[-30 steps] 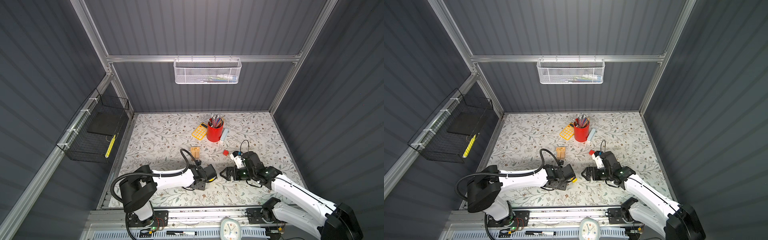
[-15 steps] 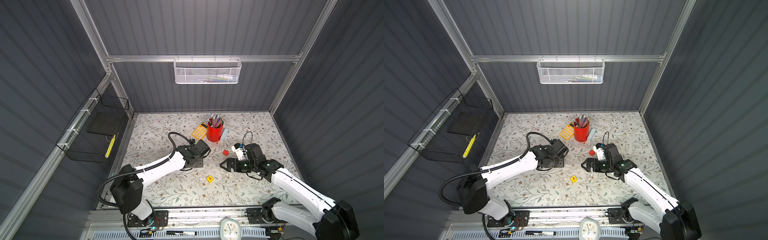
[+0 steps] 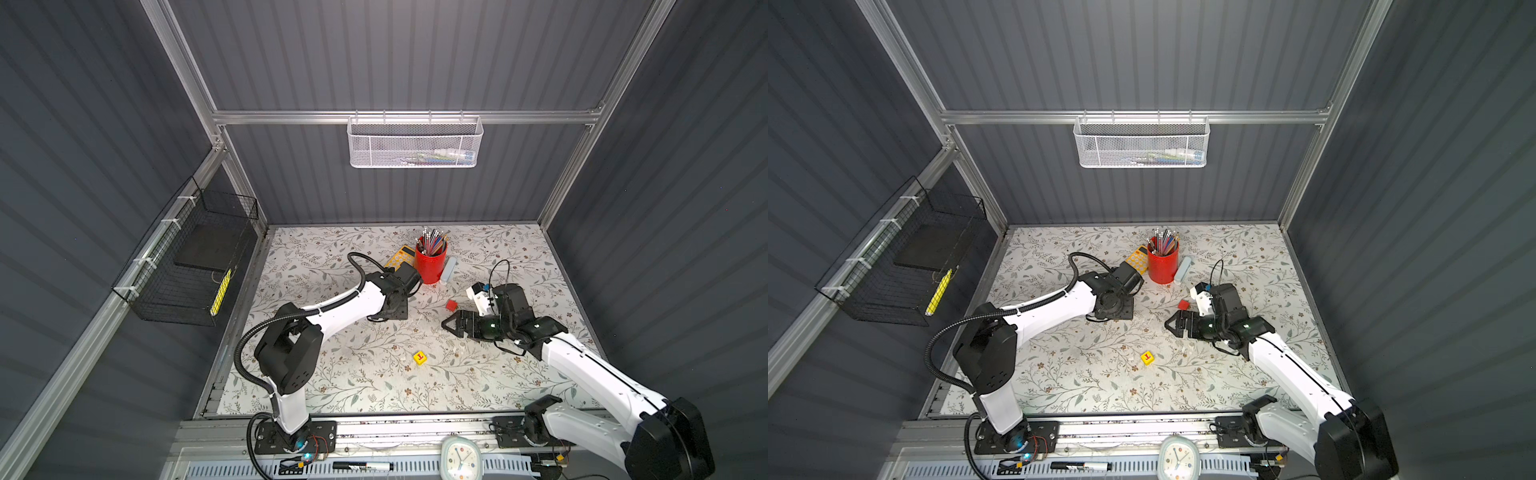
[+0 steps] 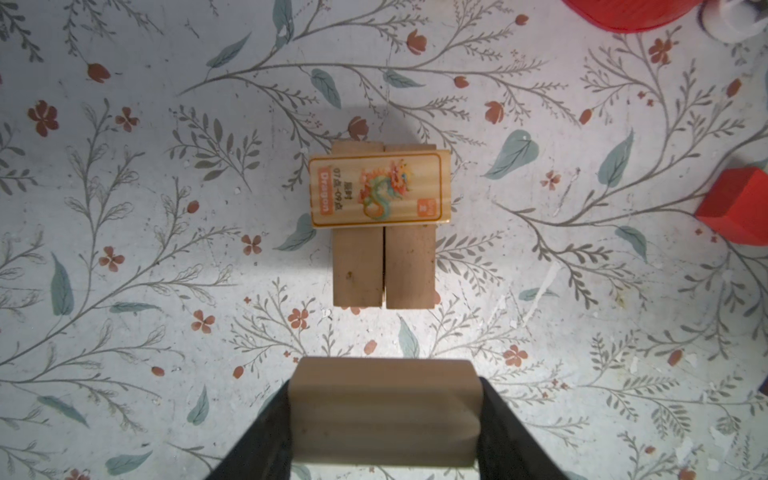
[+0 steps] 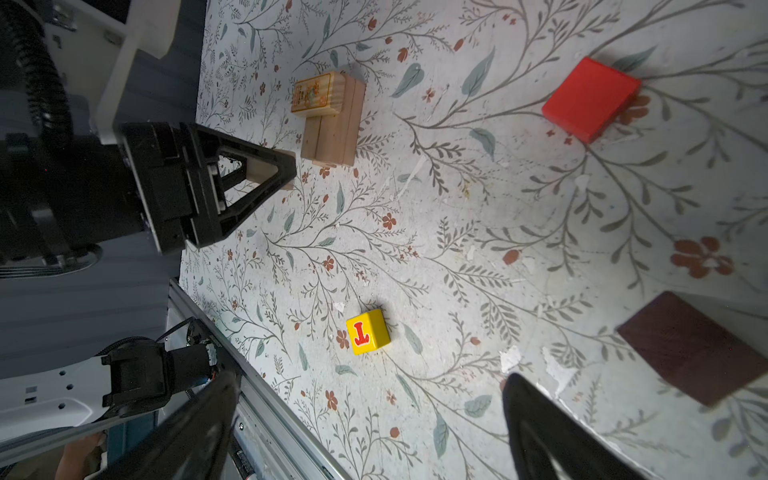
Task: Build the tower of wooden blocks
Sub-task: 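Position the plain block with the left gripper above the printed block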
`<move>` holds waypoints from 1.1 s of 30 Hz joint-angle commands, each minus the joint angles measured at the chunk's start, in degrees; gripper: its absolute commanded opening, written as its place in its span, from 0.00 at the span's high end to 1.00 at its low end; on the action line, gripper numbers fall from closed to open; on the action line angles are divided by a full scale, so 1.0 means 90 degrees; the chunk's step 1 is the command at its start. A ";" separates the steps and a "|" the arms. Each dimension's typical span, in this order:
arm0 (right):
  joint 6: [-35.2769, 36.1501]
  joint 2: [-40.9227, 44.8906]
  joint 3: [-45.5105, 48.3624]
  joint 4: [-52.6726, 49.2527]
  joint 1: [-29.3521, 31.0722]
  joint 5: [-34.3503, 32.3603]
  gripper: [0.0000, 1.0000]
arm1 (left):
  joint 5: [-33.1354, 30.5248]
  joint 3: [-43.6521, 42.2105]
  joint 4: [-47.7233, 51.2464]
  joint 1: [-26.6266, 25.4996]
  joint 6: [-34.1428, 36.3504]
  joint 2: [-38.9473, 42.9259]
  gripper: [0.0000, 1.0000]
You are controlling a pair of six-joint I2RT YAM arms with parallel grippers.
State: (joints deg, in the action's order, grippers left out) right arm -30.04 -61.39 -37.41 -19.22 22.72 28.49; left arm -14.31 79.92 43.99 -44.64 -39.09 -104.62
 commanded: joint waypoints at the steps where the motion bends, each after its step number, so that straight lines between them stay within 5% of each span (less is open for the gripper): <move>1: -0.0053 -0.0042 0.0013 0.0131 -0.0058 0.0115 0.01 | 0.0133 0.0413 0.0127 0.0116 0.0147 -0.0205 0.59; 33: -0.0065 0.0005 0.0089 0.0112 -0.0231 0.0153 0.01 | 0.0245 0.0886 0.0259 0.0440 0.0213 -0.1055 0.55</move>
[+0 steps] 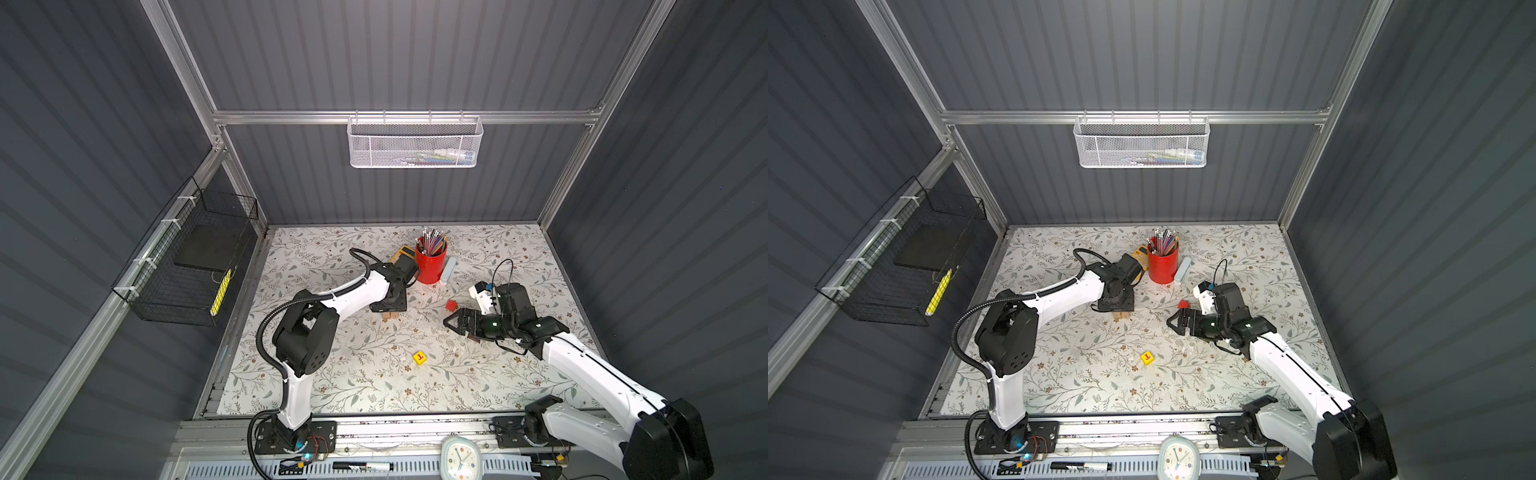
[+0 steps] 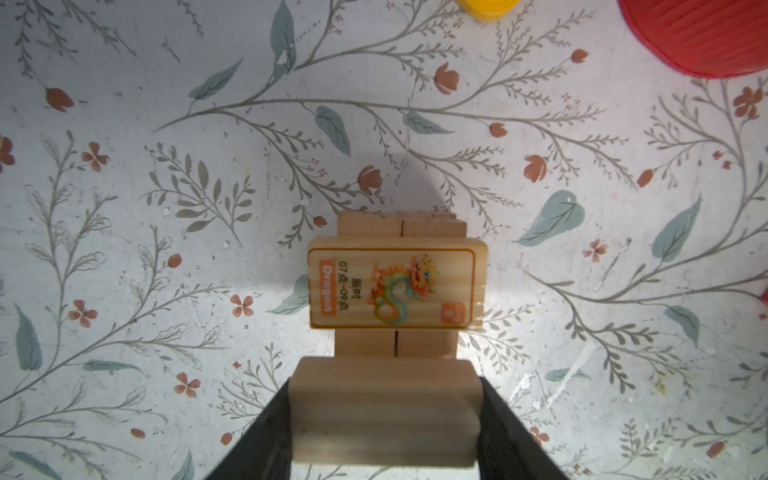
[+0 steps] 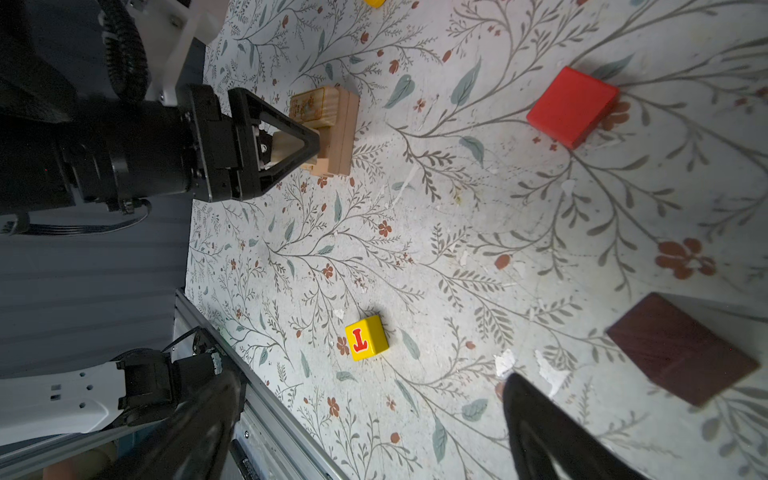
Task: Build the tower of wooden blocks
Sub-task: 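Position the plain block with the left gripper above the printed block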
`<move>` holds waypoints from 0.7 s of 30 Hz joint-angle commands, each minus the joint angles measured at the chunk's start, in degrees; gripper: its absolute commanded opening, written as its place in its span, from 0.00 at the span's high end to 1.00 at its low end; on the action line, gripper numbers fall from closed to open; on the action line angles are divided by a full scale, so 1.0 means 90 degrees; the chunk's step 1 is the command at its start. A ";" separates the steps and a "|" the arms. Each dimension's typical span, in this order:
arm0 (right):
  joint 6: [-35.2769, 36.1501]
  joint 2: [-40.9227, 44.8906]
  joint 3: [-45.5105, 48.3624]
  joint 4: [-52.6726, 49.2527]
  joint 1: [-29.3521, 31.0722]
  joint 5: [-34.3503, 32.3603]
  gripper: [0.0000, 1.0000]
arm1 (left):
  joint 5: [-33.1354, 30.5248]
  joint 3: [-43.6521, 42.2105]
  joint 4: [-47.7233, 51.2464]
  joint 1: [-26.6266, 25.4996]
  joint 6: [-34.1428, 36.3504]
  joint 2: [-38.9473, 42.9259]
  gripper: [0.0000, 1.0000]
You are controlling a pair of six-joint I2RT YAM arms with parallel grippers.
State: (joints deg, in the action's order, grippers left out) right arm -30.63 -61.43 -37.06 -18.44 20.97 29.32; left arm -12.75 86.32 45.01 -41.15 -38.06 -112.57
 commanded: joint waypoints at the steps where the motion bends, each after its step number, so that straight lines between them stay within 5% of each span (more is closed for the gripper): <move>1: 0.0000 0.0000 0.0053 0.0023 -0.0047 0.0062 0.01 | 0.0094 0.0182 0.0128 0.0051 0.0108 -0.0182 0.54; 21: -0.0048 0.0077 0.0152 0.0054 -0.0094 0.0101 0.01 | 0.0294 0.0320 0.0101 0.0138 0.0177 -0.0364 0.47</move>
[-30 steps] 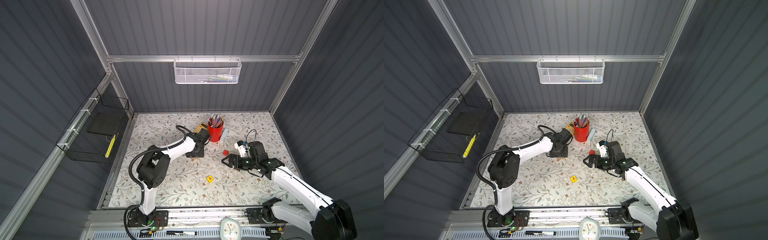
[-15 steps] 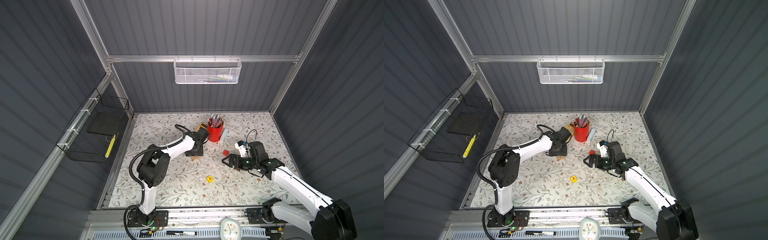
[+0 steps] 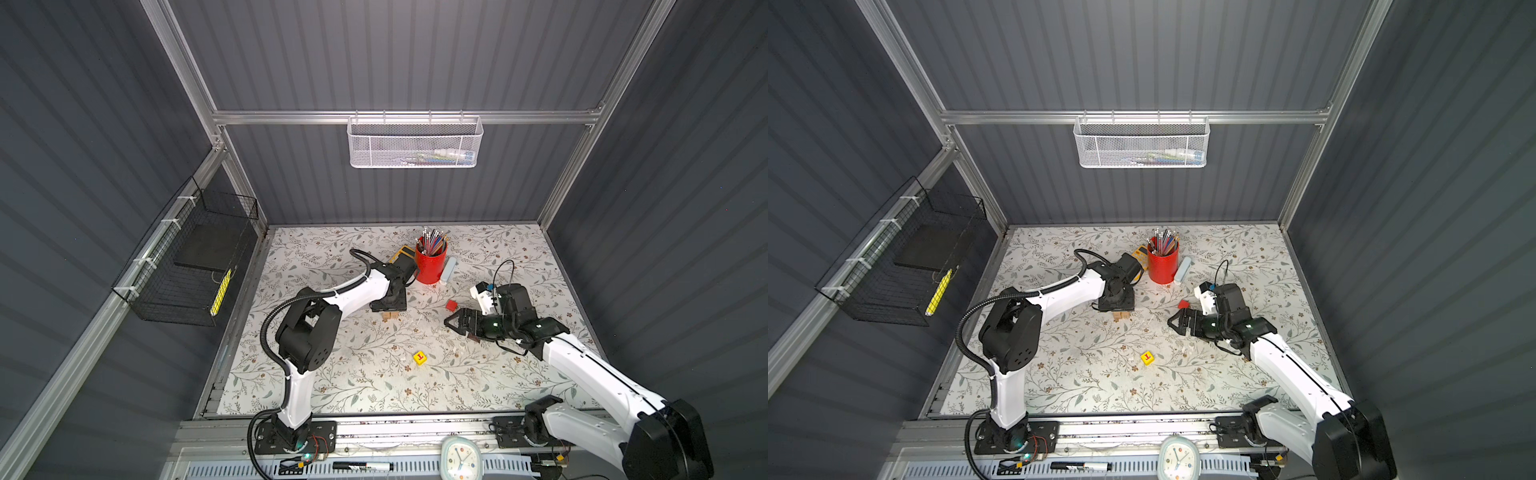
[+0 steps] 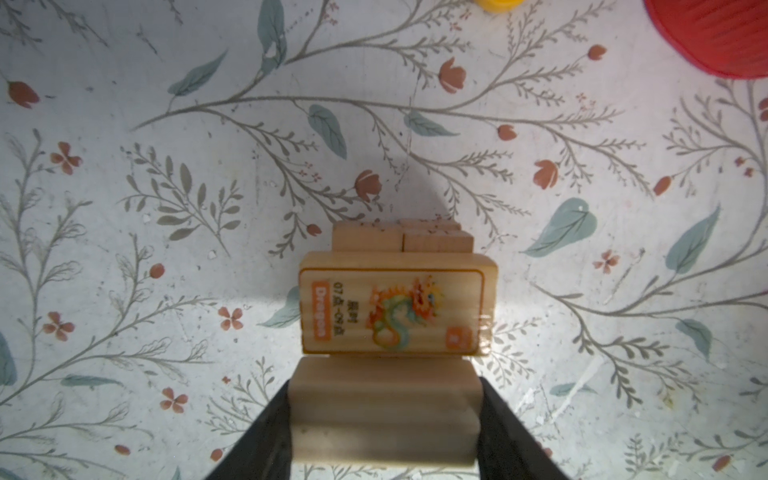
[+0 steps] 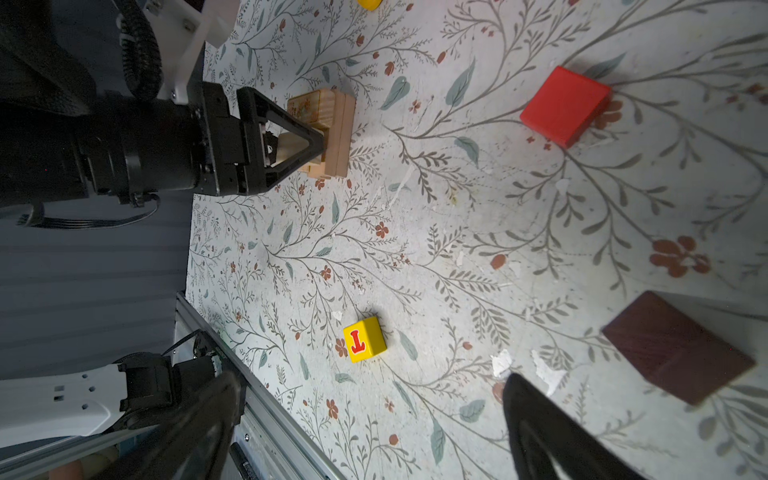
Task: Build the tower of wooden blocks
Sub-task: 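Position the plain block with the left gripper above the printed block, then lower the plain block onto the printed block and open the left gripper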
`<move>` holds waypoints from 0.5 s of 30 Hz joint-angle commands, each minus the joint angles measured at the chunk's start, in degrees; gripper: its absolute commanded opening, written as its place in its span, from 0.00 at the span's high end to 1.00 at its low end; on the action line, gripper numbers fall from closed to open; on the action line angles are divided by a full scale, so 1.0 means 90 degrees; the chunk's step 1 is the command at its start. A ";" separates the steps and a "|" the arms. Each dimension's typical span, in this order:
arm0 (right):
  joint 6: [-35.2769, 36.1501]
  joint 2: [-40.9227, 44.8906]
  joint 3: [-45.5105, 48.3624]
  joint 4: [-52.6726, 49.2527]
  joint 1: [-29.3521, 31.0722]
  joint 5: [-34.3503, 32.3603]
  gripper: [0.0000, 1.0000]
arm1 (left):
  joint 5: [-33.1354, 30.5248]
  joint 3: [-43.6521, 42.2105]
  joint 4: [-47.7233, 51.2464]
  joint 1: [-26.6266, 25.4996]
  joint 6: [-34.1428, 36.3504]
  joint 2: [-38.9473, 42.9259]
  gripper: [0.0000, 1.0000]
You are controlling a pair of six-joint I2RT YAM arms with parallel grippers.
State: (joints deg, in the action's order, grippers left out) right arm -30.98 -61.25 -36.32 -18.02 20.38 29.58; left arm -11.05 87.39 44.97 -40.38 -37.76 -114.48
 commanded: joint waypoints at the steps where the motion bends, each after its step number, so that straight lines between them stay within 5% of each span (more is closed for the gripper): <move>1: -0.0014 0.0067 0.0070 -0.0002 -0.0037 0.0072 0.01 | 0.0091 0.0197 0.0111 0.0053 0.0143 -0.0163 0.46; 15: -0.0018 0.0107 0.0092 0.0010 -0.0067 0.0071 0.01 | 0.0080 0.0250 0.0081 0.0102 0.0191 -0.0211 0.44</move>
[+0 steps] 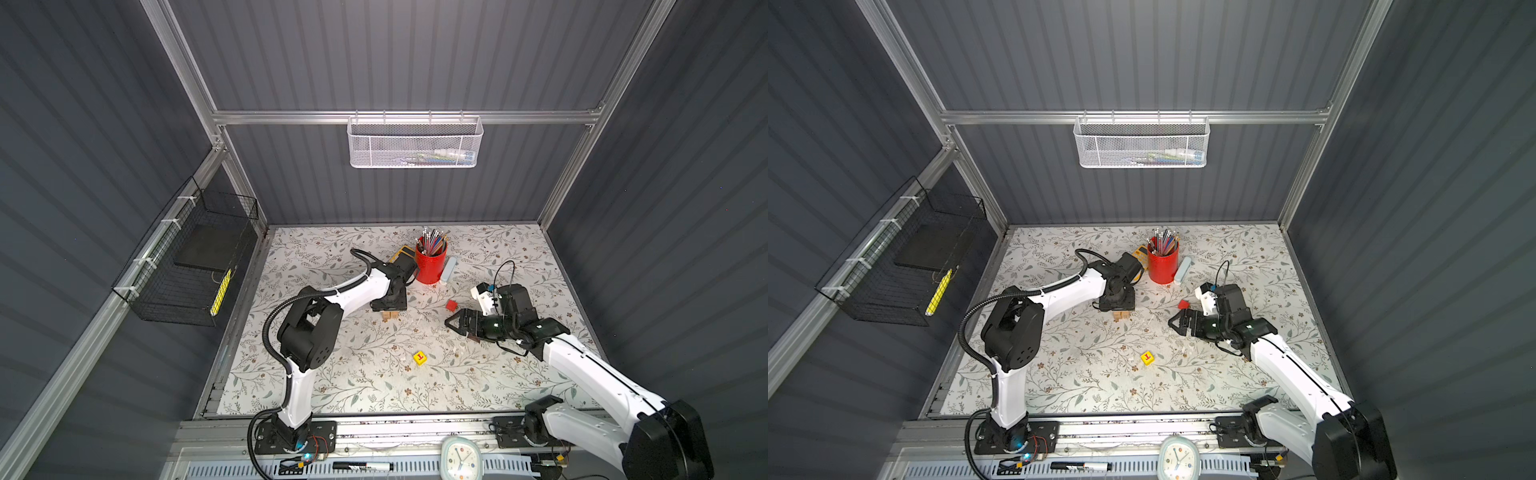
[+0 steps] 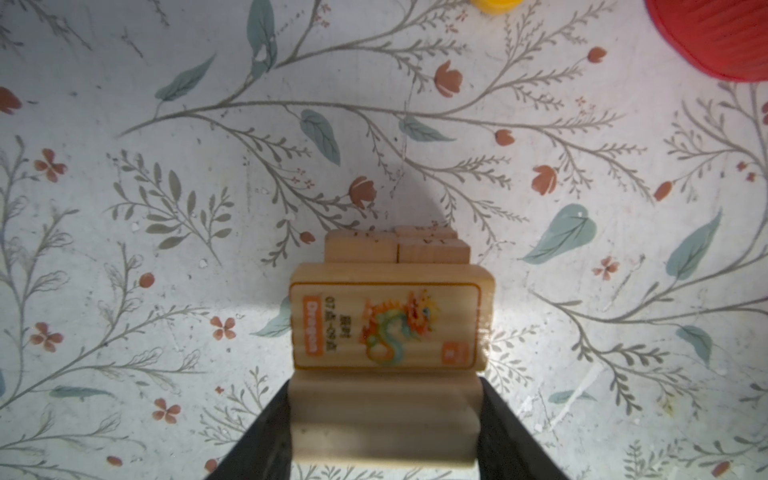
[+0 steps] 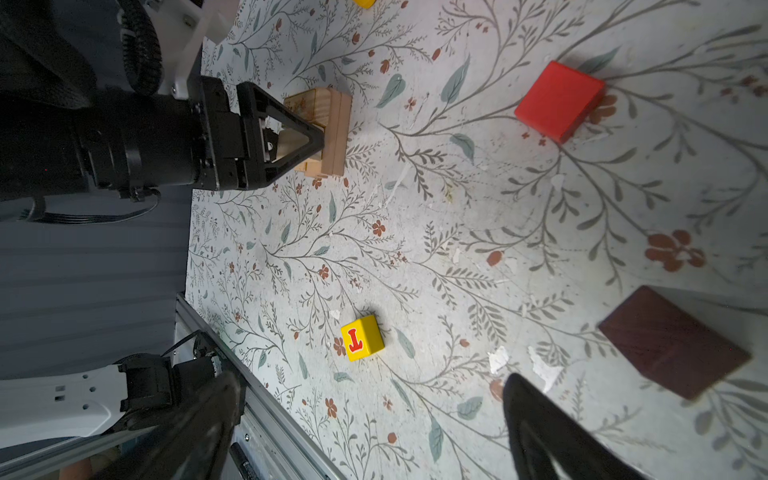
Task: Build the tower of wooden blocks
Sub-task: 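Lower the plain block onto the printed block and open the left gripper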
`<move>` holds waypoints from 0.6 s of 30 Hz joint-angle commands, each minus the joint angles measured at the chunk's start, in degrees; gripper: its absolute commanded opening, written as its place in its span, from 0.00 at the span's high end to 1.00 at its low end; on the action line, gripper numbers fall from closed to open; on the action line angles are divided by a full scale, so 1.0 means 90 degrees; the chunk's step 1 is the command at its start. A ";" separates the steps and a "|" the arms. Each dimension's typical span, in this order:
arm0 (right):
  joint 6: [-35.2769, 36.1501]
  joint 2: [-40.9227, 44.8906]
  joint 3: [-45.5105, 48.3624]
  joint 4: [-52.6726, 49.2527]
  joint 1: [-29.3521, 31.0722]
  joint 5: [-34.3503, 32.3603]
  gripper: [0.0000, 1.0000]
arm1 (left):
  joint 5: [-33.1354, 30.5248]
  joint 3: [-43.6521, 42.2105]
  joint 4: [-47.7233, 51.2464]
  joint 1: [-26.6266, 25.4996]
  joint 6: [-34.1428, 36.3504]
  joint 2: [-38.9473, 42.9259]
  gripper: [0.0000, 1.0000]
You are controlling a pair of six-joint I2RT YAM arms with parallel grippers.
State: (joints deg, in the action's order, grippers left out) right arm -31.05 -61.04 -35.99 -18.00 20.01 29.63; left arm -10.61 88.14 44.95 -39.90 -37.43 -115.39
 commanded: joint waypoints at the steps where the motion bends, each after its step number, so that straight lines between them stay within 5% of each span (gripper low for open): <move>1: -0.0011 0.0083 0.0066 0.0005 -0.0031 0.0067 0.01 | 0.0030 0.0166 0.0089 0.0058 0.0155 -0.0118 0.43; 18: -0.0013 0.0099 0.0102 0.0017 -0.0069 0.0087 0.01 | 0.0104 0.0149 -0.0084 0.0078 0.0235 -0.0119 0.36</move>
State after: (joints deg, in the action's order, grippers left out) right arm -31.05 -60.88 -35.75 -18.00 19.75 29.65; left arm -10.59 88.18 44.27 -39.64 -36.75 -115.66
